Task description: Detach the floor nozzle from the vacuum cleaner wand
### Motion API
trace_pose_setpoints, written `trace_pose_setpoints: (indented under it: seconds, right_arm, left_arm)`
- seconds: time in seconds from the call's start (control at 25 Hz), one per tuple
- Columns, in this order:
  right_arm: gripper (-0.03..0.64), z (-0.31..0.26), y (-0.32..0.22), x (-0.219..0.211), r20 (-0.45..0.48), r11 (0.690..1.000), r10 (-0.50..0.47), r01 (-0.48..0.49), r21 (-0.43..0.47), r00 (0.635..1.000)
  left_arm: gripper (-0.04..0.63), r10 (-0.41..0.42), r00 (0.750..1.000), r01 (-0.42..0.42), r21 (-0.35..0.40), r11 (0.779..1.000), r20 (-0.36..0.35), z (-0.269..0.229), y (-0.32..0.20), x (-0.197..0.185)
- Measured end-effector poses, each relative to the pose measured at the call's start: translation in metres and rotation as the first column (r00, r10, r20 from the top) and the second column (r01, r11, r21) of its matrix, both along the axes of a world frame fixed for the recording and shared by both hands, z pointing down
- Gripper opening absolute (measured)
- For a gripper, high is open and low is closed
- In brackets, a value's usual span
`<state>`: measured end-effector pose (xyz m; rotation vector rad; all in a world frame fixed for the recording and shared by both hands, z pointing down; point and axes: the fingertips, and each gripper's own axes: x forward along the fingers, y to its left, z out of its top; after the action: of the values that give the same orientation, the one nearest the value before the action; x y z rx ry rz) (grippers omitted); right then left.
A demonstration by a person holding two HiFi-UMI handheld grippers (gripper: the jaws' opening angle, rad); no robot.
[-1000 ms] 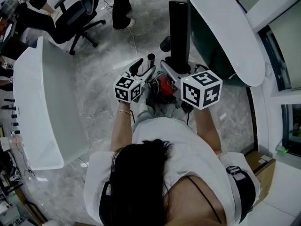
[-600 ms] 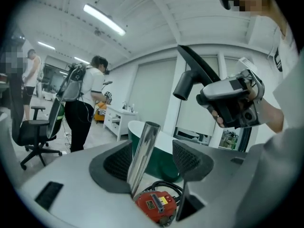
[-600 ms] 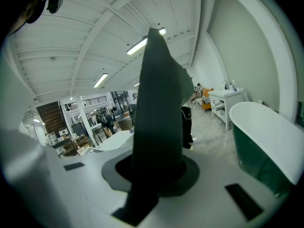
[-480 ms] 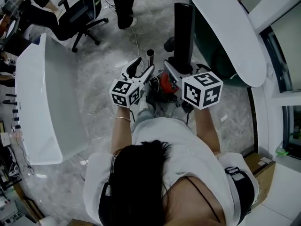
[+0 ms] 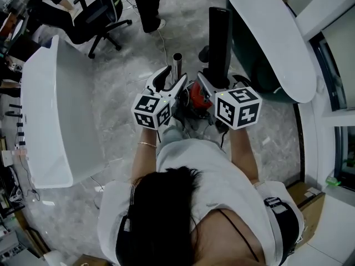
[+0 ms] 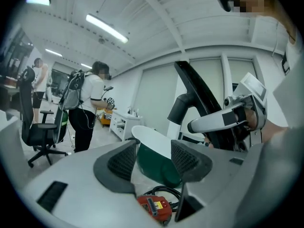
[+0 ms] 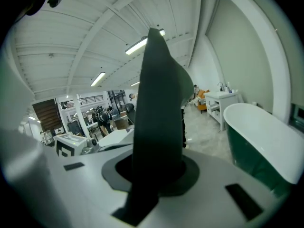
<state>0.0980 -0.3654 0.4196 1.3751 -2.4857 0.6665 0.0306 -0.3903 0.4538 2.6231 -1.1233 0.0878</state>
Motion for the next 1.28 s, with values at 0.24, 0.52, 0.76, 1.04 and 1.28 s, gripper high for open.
trace_pose_setpoints:
  seconds: [0.24,0.52,0.76,1.04,1.28]
  right_arm:
    - [0.083,0.001,0.012,0.003,0.000,1.000,0.007,-0.007,0.008,1.000]
    - [0.083,0.002,0.021,0.003,-0.009,1.000,0.012,-0.011,0.011,1.000]
    - [0.084,0.005,0.030,0.006,0.033,0.998,0.037,-0.039,0.043,0.999]
    - [0.084,0.032,0.044,0.006,-0.006,0.999,0.046,-0.046,0.005,0.999]
    - [0.084,0.046,0.058,0.010,-0.013,0.999,0.042,-0.042,0.000,0.999]
  left_arm:
    - [0.184,-0.054,0.999,0.054,-0.003,0.999,-0.001,-0.008,0.011,0.003]
    - [0.101,-0.116,0.993,0.117,-0.001,0.993,0.012,-0.017,0.017,0.001]
    - [0.044,-0.245,0.968,0.250,-0.095,0.964,0.056,-0.006,0.023,-0.010]
    - [0.005,-0.253,0.965,0.255,-0.022,0.967,0.066,-0.017,0.038,-0.008]
    - [0.005,-0.249,0.965,0.251,-0.022,0.968,0.086,-0.012,0.053,0.001]
